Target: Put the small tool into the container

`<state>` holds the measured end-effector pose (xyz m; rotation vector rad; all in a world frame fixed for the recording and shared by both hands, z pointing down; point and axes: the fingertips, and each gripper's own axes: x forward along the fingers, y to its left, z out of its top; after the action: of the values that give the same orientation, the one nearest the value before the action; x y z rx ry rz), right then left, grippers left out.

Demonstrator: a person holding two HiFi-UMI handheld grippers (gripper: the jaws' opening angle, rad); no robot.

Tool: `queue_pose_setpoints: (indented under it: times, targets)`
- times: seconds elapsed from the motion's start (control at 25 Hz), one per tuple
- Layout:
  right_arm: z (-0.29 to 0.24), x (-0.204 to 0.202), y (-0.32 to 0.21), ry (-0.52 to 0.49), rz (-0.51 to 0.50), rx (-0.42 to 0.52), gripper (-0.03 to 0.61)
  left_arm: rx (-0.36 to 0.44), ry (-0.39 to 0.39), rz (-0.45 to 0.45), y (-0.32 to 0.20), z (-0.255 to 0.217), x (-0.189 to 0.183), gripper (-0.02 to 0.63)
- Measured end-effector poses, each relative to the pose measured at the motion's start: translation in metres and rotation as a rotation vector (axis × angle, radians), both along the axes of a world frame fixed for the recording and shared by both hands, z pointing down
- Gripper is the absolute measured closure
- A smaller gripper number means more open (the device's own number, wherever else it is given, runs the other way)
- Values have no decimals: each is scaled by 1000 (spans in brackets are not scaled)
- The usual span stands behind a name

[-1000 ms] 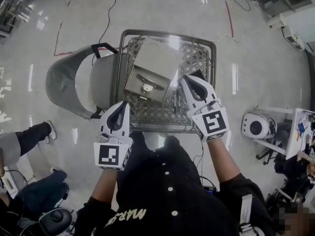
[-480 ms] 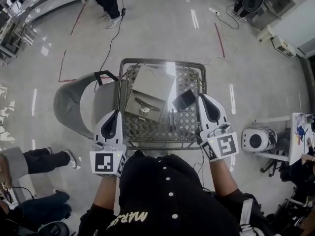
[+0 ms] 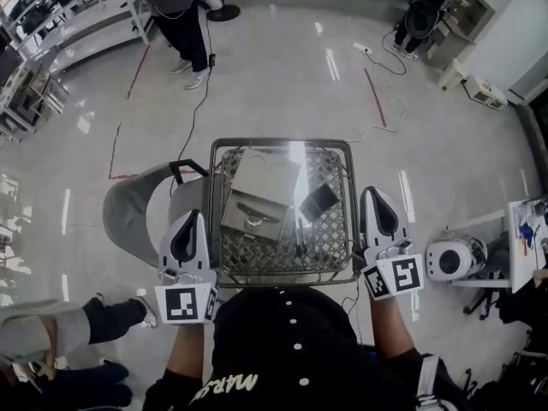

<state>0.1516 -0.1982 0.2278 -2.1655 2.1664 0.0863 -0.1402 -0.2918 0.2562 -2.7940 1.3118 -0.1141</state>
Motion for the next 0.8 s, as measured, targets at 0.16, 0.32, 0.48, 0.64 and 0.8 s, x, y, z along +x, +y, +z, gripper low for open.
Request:
queue_pose_setpoints:
  times: [0.16, 0.32, 0.48, 0.64, 0.8]
  targets:
    - [3, 12, 13, -8, 36, 12, 565, 23, -2, -9, 4, -3, -3, 588]
    - [1, 13, 13, -7, 54, 12, 565, 28, -4, -11, -2, -8, -6, 588]
    - [1, 12, 11, -9, 54, 6, 565, 40, -10, -1, -1, -9, -2, 588]
    - [4, 14, 10, -19, 55, 1, 565, 29, -10, -6, 1, -5, -2, 588]
    - [2, 13, 8, -1, 57, 7, 565, 16, -10, -9, -2, 0, -4, 588]
